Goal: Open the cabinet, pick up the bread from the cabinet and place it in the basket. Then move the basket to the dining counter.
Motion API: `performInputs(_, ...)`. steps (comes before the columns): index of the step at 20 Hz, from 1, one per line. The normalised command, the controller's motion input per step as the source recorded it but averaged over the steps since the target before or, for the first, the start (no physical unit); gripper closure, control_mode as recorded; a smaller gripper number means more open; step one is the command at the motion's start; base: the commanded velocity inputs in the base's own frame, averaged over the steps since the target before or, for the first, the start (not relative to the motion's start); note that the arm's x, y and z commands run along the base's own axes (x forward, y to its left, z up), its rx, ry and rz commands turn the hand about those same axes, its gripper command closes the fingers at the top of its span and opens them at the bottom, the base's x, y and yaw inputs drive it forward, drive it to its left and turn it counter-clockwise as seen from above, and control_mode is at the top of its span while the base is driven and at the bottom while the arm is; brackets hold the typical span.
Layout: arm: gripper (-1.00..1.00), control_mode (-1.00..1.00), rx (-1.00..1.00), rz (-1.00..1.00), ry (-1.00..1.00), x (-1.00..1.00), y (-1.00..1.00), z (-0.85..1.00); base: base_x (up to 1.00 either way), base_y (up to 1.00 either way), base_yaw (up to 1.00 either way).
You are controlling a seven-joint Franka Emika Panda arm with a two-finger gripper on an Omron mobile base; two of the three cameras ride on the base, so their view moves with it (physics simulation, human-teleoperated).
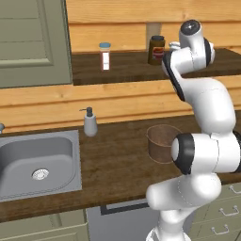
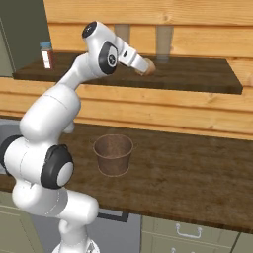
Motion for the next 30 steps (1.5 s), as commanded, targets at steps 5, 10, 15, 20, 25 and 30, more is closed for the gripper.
performInputs(5,-1.0,-1.0,0.0,-0.04,0.0,0.0,-0.05,0.0,0.0,0.0,0.0)
performInputs(10,-1.0,-1.0,0.0,0.0,0.01,0.0,-0.18,0.0,0.0,0.0,0.0)
performInputs(15,-1.0,-1.0,0.0,0.0,0.0,0.0,-0.01,-0.12,0.0,0.0,0.0)
performInputs(20,-1.0,-1.0,-0.01,0.0,0.0,0.0,0.1,-0.19,0.0,0.0,0.0)
performInputs(25,-1.0,-1.0,0.0,0.0,0.0,0.19,0.0,-0.1,0.0,0.0,0.0)
performInputs(30,-1.0,-1.0,0.0,0.0,0.0,0.34,-0.1,-0.01,0.0,0.0,0.0)
